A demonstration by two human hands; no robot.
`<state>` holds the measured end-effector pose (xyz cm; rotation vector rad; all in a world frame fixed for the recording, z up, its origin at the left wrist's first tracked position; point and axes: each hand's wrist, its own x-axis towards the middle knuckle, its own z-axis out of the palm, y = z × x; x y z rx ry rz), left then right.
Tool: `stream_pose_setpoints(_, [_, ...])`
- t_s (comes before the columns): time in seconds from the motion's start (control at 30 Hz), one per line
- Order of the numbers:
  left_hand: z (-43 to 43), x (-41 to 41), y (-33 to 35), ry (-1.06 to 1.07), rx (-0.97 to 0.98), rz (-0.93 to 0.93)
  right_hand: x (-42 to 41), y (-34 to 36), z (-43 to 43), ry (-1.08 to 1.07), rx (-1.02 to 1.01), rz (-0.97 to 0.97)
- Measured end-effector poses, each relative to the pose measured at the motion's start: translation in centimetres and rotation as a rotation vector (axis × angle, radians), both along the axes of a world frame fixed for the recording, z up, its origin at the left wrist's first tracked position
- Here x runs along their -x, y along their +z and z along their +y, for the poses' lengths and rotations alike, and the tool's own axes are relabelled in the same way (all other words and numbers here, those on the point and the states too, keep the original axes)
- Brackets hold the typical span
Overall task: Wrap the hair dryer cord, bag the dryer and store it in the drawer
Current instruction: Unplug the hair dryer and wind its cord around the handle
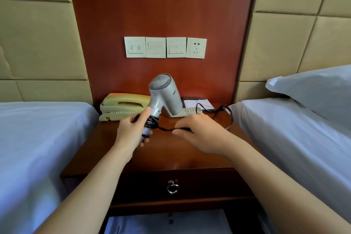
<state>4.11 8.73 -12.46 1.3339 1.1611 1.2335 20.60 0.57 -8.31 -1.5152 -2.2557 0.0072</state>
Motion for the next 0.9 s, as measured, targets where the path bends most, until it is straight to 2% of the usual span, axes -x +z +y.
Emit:
stream_pose_setpoints(0.2, [-0.4,0.2,-0.1,-0.051,-0.138,0.27,-0.4,1.2,-0.4,-0.067,-0.098,0.134])
stream_pose_setpoints(0.47, [-0.8,-0.9,0.1,-0.086,-0.27,0.585,-0.4,1.4,-0.4,-0.149,-0.206,0.193])
stream_pose_setpoints(0.67, [-2.1,-1.3,1.0,-0.213,-0.388,0.744,-0.5,1.3,-0.5,-0.173,-0.208,0.191])
stream_pose_setpoints(0.9, [-2.0,-1.7,0.6,-0.153,-0.452,1.072,-0.1,0.3,-0.1,-0.169,-0.149,0.12])
